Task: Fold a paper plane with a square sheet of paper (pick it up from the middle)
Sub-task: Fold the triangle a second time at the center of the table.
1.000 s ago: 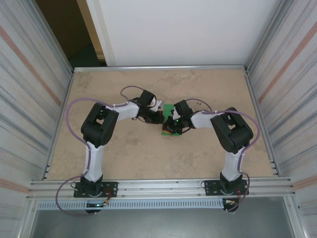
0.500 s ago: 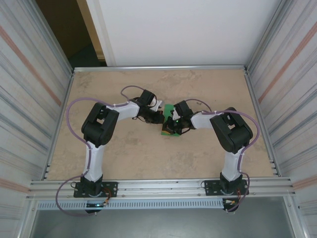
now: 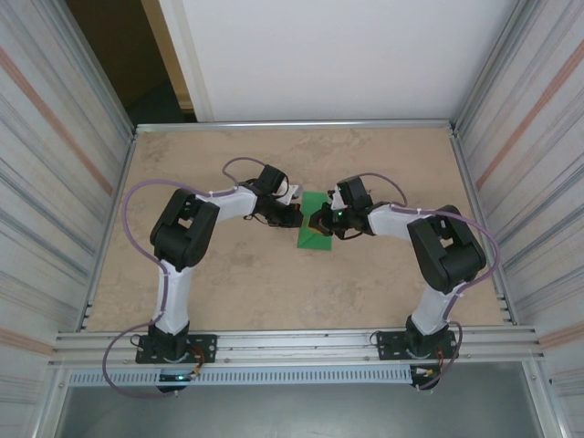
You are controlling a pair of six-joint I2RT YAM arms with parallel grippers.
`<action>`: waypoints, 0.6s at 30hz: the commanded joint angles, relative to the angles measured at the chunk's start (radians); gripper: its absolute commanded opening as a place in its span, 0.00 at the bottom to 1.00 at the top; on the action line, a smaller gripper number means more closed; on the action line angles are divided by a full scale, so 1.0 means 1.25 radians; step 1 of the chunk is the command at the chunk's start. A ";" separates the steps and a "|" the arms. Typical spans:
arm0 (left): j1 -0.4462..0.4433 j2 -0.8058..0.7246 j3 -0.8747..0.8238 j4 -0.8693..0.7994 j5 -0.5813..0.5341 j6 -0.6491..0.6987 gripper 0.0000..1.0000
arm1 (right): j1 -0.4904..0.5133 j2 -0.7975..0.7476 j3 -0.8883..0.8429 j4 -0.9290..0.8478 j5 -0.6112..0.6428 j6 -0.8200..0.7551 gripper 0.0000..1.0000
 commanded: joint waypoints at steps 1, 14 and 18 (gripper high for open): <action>-0.001 0.046 -0.010 -0.060 -0.030 0.002 0.03 | -0.010 0.021 0.011 -0.029 0.002 -0.020 0.07; 0.000 0.012 0.014 -0.072 -0.023 0.000 0.07 | -0.017 0.104 0.012 -0.049 0.039 -0.004 0.06; 0.000 -0.040 0.032 -0.078 -0.042 -0.024 0.14 | -0.019 0.115 -0.007 -0.047 0.047 0.006 0.06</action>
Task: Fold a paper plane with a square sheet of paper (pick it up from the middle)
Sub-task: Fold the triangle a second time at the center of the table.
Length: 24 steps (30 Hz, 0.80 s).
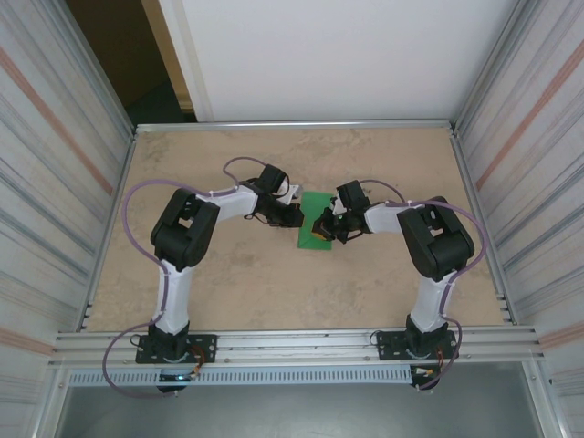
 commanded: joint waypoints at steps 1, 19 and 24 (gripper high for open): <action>0.001 -0.059 0.013 -0.048 -0.049 -0.029 0.18 | -0.005 0.030 -0.026 -0.024 0.032 0.010 0.06; -0.056 -0.181 -0.214 0.146 0.056 -0.245 0.04 | -0.003 0.047 -0.023 -0.049 0.044 0.027 0.05; -0.060 -0.148 -0.198 0.142 0.069 -0.240 0.02 | -0.005 0.049 -0.019 -0.070 0.054 0.029 0.05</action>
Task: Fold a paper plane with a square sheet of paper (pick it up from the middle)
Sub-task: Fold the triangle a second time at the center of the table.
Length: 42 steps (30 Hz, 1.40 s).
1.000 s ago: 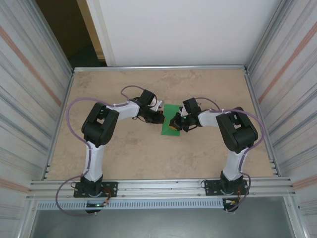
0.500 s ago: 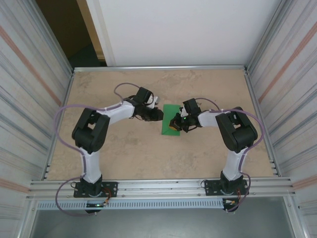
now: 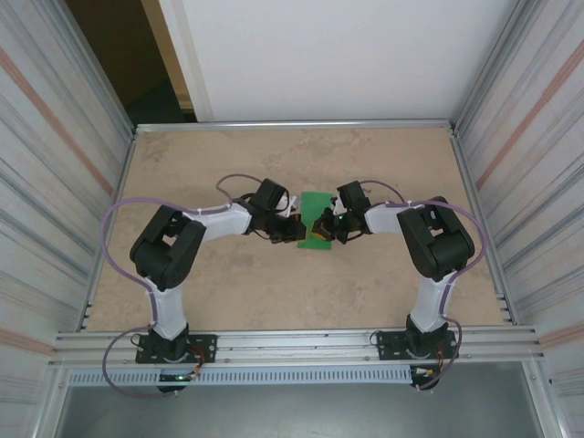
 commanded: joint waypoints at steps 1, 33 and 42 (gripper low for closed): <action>0.003 0.021 0.014 0.005 0.027 -0.006 0.02 | -0.004 0.048 -0.012 -0.086 0.058 0.023 0.05; 0.037 -0.014 -0.013 0.052 0.047 -0.024 0.03 | -0.007 0.057 0.011 -0.157 0.080 0.005 0.05; 0.025 0.065 0.018 -0.044 -0.018 -0.001 0.00 | -0.008 0.047 0.019 -0.155 0.069 -0.004 0.05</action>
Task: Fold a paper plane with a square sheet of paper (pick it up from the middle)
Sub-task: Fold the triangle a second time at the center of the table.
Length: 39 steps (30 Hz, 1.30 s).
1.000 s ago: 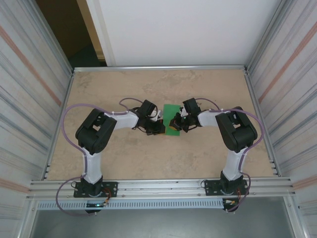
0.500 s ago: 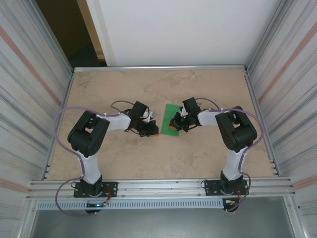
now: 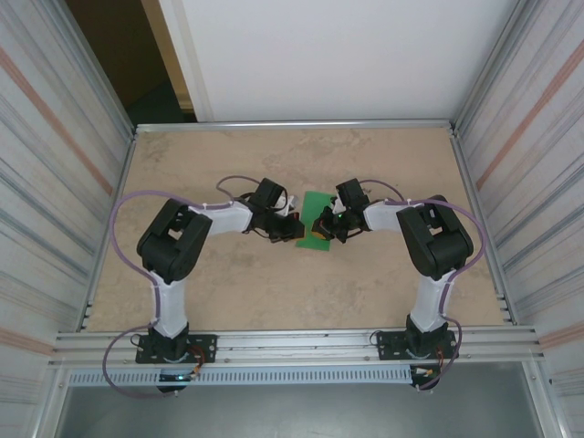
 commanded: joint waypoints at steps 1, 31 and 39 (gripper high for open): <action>0.001 0.016 -0.001 -0.071 -0.034 0.014 0.00 | -0.005 0.037 -0.009 -0.104 0.067 -0.020 0.05; 0.006 -0.049 0.046 -0.032 0.001 -0.038 0.15 | -0.083 -0.198 -0.068 -0.098 0.087 0.018 0.40; 0.014 0.034 0.110 -0.039 -0.040 -0.013 0.19 | -0.032 -0.162 -0.073 -0.024 0.064 0.100 0.43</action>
